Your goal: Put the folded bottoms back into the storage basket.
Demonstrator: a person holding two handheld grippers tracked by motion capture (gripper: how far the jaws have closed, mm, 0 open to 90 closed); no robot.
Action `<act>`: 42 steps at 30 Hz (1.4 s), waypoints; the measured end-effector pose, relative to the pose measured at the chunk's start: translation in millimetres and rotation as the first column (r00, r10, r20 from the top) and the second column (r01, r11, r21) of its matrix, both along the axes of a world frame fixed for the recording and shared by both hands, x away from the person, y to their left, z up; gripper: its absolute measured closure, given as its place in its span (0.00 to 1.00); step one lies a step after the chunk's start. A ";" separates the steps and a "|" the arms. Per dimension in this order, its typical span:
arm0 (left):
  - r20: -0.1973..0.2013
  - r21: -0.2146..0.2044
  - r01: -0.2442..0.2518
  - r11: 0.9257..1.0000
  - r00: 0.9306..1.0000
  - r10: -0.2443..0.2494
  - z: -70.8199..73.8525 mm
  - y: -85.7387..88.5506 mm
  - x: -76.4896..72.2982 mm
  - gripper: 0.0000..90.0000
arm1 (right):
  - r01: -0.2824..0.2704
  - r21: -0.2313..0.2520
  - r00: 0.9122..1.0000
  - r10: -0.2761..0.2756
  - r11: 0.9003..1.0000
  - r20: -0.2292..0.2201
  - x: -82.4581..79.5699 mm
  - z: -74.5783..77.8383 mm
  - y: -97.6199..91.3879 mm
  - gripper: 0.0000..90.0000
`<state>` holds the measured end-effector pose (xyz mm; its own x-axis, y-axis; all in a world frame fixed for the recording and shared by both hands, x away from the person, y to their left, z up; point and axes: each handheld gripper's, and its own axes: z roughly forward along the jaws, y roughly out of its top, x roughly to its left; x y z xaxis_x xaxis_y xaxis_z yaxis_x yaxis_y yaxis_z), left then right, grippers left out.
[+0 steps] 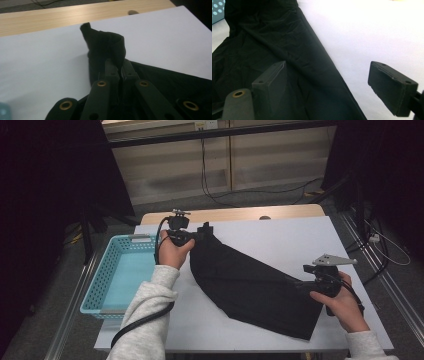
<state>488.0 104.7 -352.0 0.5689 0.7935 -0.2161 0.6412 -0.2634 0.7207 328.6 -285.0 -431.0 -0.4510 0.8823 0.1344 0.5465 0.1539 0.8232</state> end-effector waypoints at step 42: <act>-0.053 -0.130 0.139 0.982 0.988 -0.147 -64.0 -27.4 -51.1 0.96 | -0.020 -0.024 1.000 0.019 1.000 -0.016 0.2 -4.5 9.8 0.17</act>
<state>436.9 77.3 -416.0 0.6568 0.6693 -0.3474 0.6482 -0.2656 0.7137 328.8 -275.2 -435.5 -0.4662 0.8764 0.1205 0.5563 0.1845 0.8102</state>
